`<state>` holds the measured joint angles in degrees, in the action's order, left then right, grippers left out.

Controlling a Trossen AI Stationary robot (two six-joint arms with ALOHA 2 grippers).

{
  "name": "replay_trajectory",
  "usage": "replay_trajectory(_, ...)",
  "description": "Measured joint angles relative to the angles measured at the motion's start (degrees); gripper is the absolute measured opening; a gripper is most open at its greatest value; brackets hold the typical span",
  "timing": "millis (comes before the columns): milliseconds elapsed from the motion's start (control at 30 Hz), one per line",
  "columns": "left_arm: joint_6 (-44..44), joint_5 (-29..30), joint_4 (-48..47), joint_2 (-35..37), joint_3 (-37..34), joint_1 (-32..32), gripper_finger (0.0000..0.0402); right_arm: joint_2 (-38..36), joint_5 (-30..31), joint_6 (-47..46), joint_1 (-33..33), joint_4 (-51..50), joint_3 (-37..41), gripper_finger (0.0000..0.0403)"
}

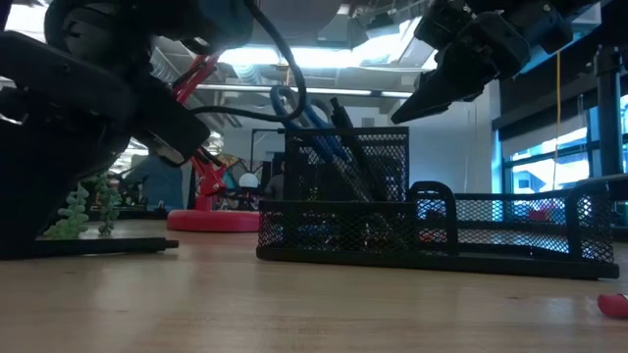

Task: Pick and place office supplies into organizer
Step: Put the black mechanical pen into the desk organizer

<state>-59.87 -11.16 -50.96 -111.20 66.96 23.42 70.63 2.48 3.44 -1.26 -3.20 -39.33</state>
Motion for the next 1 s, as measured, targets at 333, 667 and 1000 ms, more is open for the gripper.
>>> replay_trajectory(333, 5.9, 0.83, -1.11, 1.52, 1.29, 0.44, 0.0029, 0.0, -0.02, 0.02, 0.0, 0.01, 0.0, 0.0236)
replay_trajectory(667, 6.57, -1.76, -3.93, 7.45, 1.73, 0.63, 0.0028, 0.0, -0.02, -0.15, 0.0, 0.33, 0.0, 0.0236)
replay_trajectory(1000, 7.12, -10.9, -2.89, 13.18, 1.81, 0.63, 0.0027, 0.02, -0.02, -0.28, 0.0, 0.37, 0.0, 0.0236)
